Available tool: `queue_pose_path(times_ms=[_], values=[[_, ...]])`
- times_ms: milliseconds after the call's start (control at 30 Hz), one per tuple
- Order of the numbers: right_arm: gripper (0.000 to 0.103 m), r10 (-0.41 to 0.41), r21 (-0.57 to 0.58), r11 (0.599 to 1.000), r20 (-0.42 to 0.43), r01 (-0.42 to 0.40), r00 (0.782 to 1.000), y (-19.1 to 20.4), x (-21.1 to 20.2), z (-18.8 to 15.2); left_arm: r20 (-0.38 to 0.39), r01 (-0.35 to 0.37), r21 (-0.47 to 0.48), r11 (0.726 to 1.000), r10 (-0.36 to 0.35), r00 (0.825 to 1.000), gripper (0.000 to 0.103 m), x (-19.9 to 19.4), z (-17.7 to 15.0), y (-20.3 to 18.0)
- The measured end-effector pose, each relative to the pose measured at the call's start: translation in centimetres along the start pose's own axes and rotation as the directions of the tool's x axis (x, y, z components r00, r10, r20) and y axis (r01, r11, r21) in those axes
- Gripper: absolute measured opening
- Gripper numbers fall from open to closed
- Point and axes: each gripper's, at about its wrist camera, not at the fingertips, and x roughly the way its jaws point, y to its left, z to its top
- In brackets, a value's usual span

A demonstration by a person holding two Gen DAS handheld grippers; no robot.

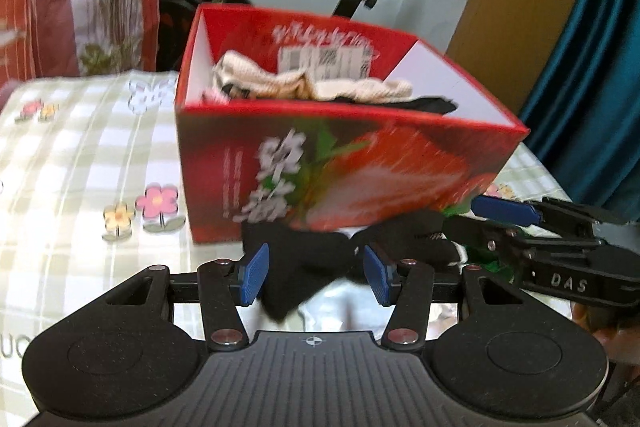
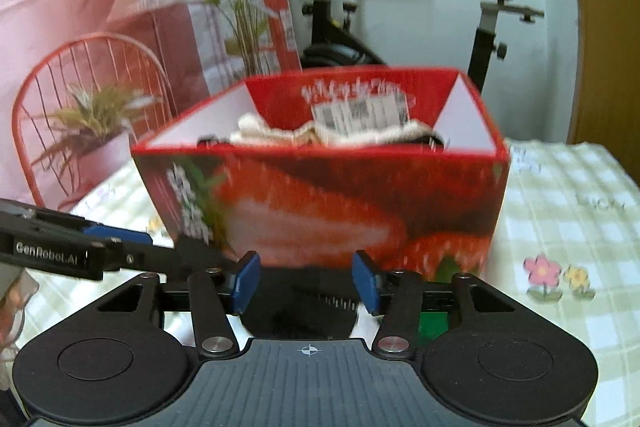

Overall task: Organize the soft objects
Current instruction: 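Lower both grippers onto the black knit glove and close on it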

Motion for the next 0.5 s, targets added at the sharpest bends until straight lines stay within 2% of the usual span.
queue_pose_path(times_ms=[233, 500], values=[[0.052, -0.007, -0.002, 1.000, -0.069, 0.007, 0.998, 0.3, 2.2, -1.7, -0.045, -0.009, -0.037, 0.999, 0.007, 0.999, 0.055, 2.1, -0.8, 1.4], [0.054, -0.003, 0.010, 1.000, -0.098, 0.004, 0.995, 0.3, 3.4, -2.9, -0.057, 0.006, -0.043, 0.999, -0.008, 0.998, 0.055, 3.7, -1.5, 1.3]])
